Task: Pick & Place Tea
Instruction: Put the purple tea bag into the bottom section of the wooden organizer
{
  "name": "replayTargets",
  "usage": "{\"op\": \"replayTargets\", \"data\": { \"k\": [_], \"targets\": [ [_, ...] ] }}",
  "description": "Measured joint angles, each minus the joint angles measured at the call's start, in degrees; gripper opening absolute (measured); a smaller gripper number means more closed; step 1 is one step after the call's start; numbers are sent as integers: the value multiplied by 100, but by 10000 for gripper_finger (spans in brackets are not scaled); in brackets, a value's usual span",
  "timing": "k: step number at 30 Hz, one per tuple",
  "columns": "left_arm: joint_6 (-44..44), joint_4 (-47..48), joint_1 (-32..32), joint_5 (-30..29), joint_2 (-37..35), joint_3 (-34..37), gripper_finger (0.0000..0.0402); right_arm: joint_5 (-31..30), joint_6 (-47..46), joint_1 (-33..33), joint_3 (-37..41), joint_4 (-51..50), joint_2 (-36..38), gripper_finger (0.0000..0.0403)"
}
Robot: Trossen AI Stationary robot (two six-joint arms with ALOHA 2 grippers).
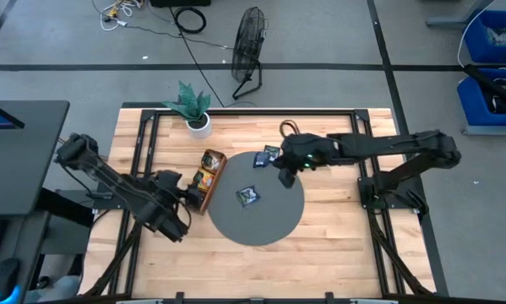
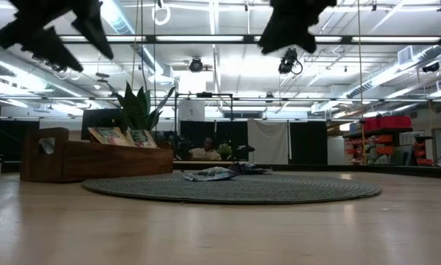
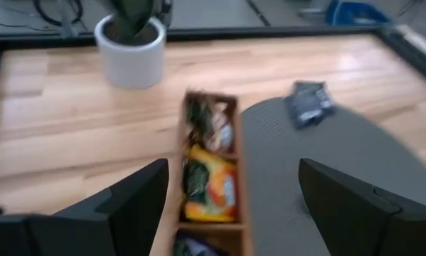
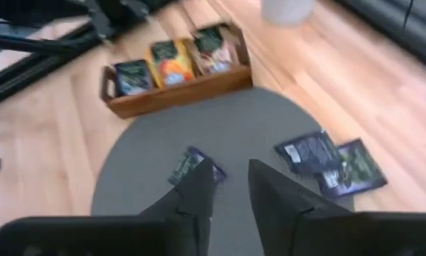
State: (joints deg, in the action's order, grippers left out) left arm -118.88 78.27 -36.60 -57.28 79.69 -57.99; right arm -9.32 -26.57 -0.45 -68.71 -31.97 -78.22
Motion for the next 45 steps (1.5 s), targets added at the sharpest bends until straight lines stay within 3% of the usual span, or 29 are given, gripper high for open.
{"op": "replayTargets", "data": {
  "k": [10, 15, 22, 31, 45],
  "targets": [
    [1814, -39, 512, -137, -897, -888, 316, 1260, -588, -1296, 0, -77, -1146, 188],
    [2809, -70, 736, -142, -1203, -1276, 316, 1656, -915, -1787, 0, 97, -1762, 215],
    [3853, -128, 1032, -136, -1347, -1514, 316, 1928, -1188, -2225, 0, 605, -2391, 211],
    [4402, -378, 1345, 171, -1347, -1519, 316, 2305, -1496, -2499, -2, 748, -2854, 208],
    [5252, -851, 1695, 383, -1347, -1519, 316, 2205, -1528, -2536, -13, 973, -3291, 207]
  ]
}}
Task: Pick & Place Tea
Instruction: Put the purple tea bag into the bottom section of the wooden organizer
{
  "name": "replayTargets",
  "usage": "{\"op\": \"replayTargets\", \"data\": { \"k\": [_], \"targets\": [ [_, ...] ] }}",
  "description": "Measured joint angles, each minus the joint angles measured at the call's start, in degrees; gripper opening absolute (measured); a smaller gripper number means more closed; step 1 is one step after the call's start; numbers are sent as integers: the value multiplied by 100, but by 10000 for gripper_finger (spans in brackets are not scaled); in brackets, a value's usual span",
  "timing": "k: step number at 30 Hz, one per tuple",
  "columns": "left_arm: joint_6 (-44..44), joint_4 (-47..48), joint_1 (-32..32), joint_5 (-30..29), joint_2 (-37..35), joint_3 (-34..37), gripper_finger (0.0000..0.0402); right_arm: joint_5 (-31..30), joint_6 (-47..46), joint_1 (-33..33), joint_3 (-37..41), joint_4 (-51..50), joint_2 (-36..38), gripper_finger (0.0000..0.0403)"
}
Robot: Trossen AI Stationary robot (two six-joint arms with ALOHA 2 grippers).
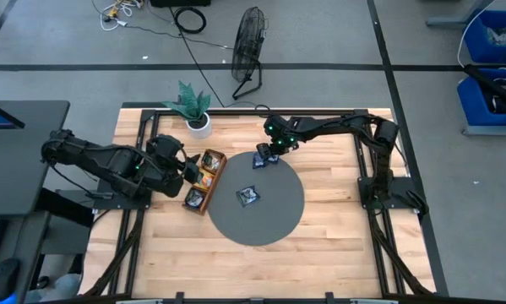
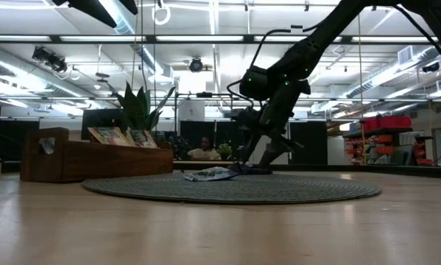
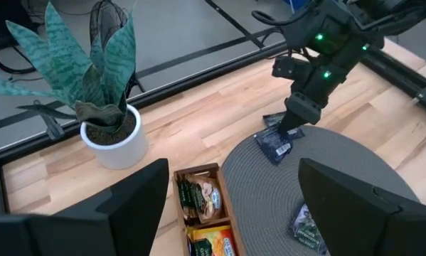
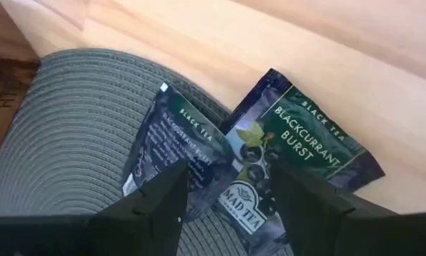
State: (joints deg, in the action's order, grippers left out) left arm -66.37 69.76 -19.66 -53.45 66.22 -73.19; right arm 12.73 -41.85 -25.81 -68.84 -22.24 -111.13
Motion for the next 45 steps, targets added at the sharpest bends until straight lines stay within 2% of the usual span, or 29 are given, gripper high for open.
{"op": "replayTargets", "data": {
  "k": [7, 10, 14, 19, 20, 26, 45],
  "targets": [
    [6, -19, 0, 40, 2, 0, 316, -76, 184, 31, -11, 24, -129, 206],
    [17, -18, 0, 40, 2, 0, 316, -242, 334, 42, -11, 16, -133, 189],
    [17, -16, 0, 39, 2, 0, 316, -295, 531, 38, -9, -5, -143, 132],
    [17, -14, 0, 38, 2, 0, 316, -412, 691, 37, -3, -13, -151, 24],
    [17, -14, 0, 38, 2, 0, 316, -412, 719, 35, -2, -15, -153, 13],
    [-21, -12, 0, 38, 2, 0, 316, -340, 759, 38, 13, -62, -43, 4],
    [-47, -149, 0, 67, 2, 2, 316, -122, 1150, 149, -329, -85, 1230, 0]
  ]
}}
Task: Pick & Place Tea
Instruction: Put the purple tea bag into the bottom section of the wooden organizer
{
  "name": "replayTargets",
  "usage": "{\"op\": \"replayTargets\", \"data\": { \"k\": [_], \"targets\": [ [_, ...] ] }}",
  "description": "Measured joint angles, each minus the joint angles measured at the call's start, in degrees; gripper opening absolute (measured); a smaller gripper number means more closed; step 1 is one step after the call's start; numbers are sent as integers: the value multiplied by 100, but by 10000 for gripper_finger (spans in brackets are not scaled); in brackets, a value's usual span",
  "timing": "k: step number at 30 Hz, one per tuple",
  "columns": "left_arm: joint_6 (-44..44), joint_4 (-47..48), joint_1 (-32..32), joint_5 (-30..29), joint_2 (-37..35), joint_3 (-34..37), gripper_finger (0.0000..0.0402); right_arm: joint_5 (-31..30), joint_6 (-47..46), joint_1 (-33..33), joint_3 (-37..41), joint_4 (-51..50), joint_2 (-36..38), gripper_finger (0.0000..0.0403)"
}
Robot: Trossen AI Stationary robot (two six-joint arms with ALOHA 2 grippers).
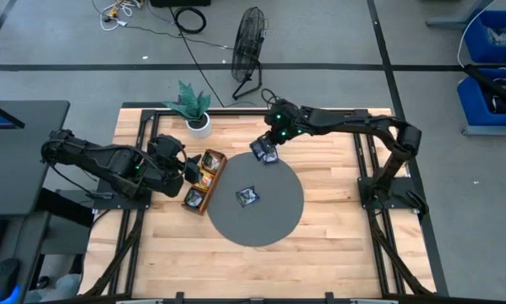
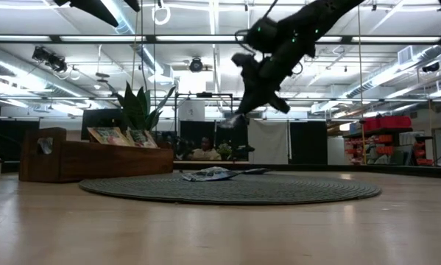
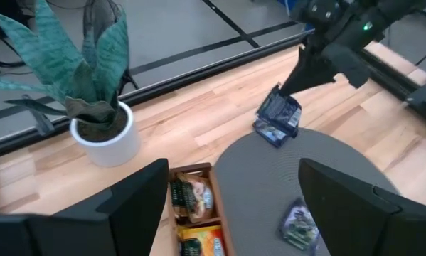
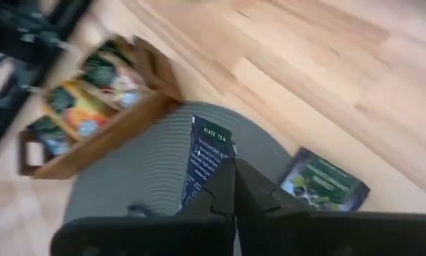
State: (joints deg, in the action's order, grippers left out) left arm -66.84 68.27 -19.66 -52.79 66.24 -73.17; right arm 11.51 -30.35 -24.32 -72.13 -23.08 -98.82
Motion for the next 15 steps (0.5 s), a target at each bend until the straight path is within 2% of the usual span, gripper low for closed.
{"op": "replayTargets", "data": {
  "k": [8, 11, 15],
  "targets": [
    [1, -686, 319, 705, 0, 0, 316, -95, 376, 347, -29, 209, 720, 0],
    [-40, -1191, 557, 975, 0, 0, 316, -465, 683, 578, -33, 369, 941, 0],
    [-705, -1679, 825, 1079, 0, 0, 316, -1140, 1162, 904, -33, 530, 1125, 0]
  ]
}}
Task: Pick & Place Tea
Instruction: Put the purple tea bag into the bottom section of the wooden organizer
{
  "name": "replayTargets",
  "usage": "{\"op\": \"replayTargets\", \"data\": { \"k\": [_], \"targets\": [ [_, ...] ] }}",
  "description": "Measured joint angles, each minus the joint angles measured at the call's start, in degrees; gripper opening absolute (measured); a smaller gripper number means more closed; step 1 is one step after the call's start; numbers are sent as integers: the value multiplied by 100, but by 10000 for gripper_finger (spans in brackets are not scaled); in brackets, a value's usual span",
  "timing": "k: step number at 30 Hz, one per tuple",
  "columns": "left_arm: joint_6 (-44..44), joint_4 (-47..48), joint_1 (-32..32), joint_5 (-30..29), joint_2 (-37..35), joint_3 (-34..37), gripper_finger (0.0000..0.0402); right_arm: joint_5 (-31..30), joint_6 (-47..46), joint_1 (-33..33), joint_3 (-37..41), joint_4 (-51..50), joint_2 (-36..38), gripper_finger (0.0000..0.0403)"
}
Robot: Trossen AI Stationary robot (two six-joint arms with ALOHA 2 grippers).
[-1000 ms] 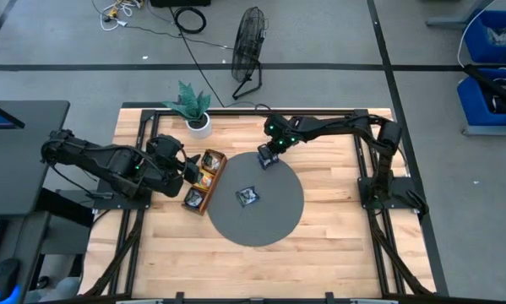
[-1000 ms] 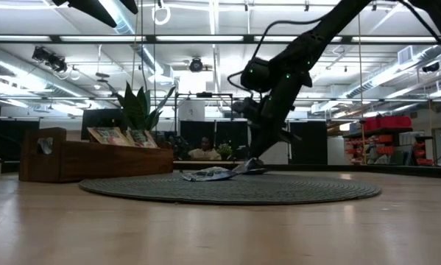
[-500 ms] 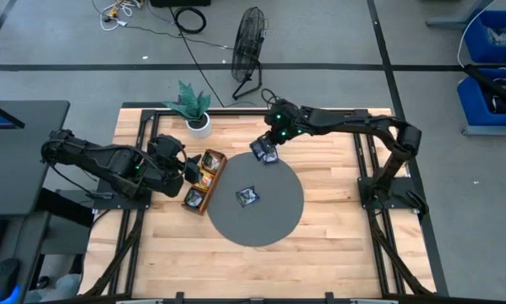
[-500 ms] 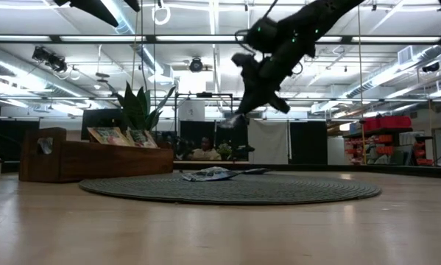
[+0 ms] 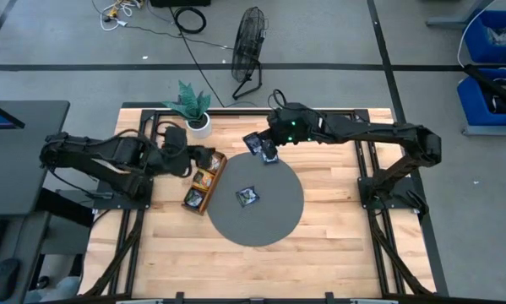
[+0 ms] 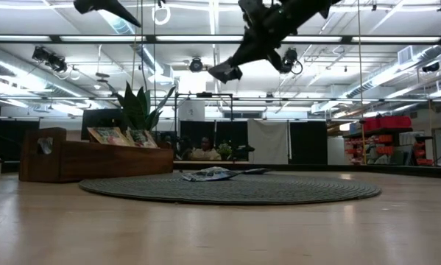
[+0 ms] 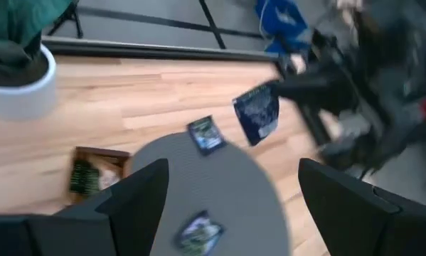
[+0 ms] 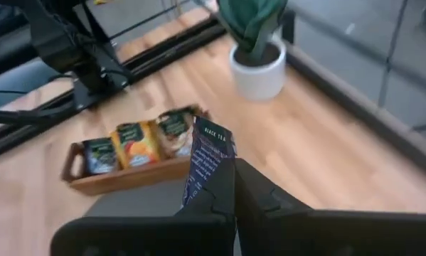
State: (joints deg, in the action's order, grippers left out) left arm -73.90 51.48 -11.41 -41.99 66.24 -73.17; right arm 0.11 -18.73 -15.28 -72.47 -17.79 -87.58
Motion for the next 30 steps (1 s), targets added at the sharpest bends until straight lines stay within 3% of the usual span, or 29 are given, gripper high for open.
{"op": "replayTargets", "data": {
  "k": [9, 15, 21, 30],
  "targets": [
    [-1062, -344, 559, 1006, 15, 4, 316, -1577, 1484, 780, 0, 652, 68, 0],
    [-1908, -1287, 827, 1113, 19, 4, 316, -2788, 2567, 1213, 0, 1189, 68, 0],
    [-2447, -2337, 1080, 1147, 264, 4, 316, -3267, 3539, 1515, 0, 1770, 68, 0],
    [-2737, -3169, 1197, 1428, 940, 7, 316, -3600, 4670, 1853, -2, 2129, 68, 0]
  ]
}}
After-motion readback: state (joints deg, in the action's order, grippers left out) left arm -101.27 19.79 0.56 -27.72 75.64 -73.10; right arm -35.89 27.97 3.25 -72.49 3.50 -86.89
